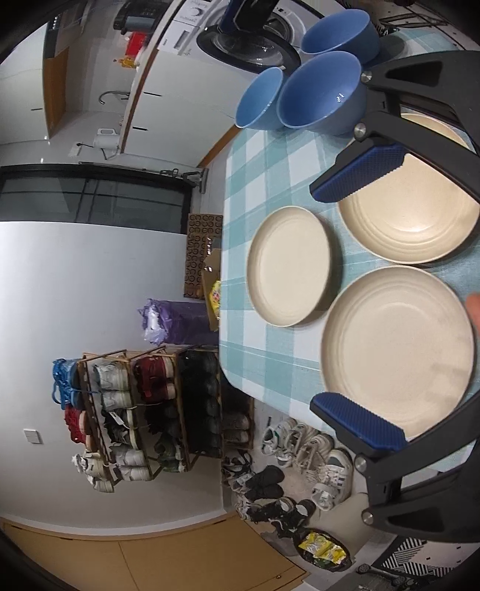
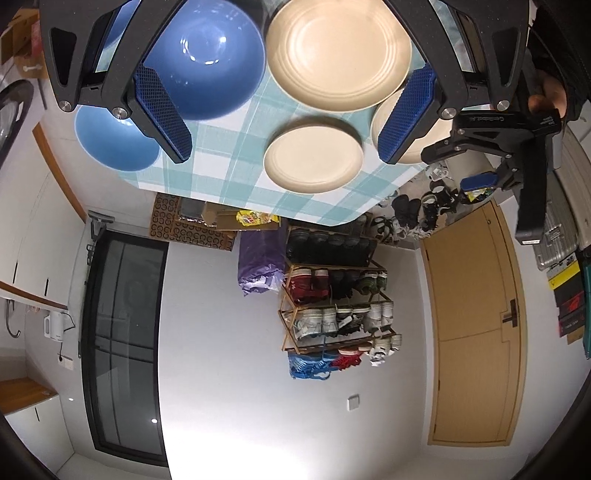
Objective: Organize plates and bowls
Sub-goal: 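Move both grippers forward toward the rim of a cream plate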
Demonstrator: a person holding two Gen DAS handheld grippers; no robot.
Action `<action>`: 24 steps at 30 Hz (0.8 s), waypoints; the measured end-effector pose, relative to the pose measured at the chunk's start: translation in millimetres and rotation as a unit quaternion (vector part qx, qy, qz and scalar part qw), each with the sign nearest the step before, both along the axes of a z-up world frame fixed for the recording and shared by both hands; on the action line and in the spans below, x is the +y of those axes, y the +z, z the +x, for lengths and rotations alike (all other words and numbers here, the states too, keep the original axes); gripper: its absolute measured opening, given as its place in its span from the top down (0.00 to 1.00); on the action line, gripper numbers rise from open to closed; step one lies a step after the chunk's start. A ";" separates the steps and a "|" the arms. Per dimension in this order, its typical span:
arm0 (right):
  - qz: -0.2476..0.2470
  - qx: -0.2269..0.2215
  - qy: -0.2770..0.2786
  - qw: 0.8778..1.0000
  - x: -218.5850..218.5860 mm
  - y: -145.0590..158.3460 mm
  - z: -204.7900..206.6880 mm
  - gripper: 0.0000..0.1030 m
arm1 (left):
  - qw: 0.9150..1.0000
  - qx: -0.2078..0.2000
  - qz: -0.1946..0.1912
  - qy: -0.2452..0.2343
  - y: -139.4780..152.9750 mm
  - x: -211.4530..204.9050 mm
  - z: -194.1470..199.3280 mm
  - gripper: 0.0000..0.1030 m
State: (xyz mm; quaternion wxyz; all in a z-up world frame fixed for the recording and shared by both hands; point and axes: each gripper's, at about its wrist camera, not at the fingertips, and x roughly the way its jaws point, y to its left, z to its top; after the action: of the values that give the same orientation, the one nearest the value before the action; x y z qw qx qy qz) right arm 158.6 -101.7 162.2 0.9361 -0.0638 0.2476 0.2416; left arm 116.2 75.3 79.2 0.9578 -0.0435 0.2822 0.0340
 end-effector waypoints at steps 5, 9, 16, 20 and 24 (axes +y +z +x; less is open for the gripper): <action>0.000 0.013 0.001 1.000 10.1 8.3 21.9 0.00 | 1.000 -0.004 0.011 0.000 9.5 7.5 12.6 0.00; 0.005 0.024 0.001 1.000 17.6 11.9 41.5 0.00 | 1.000 0.000 0.008 0.008 11.7 18.1 24.5 0.00; 0.004 0.043 -0.004 0.999 28.1 6.4 73.9 0.00 | 1.000 0.016 0.006 0.021 5.7 34.8 50.7 0.00; 0.003 0.054 -0.008 0.999 35.1 0.6 93.2 0.00 | 0.999 0.028 0.000 0.021 1.7 39.3 64.2 0.00; -0.006 0.062 -0.011 0.998 43.7 -4.4 108.3 0.00 | 0.999 0.039 0.008 0.021 -2.3 39.1 77.6 0.00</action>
State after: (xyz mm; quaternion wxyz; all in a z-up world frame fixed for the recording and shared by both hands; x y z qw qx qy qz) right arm 266.9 -58.0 157.8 0.9212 -0.0515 0.3069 0.2336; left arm 193.8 114.4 76.9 0.9454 -0.0406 0.3182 0.0584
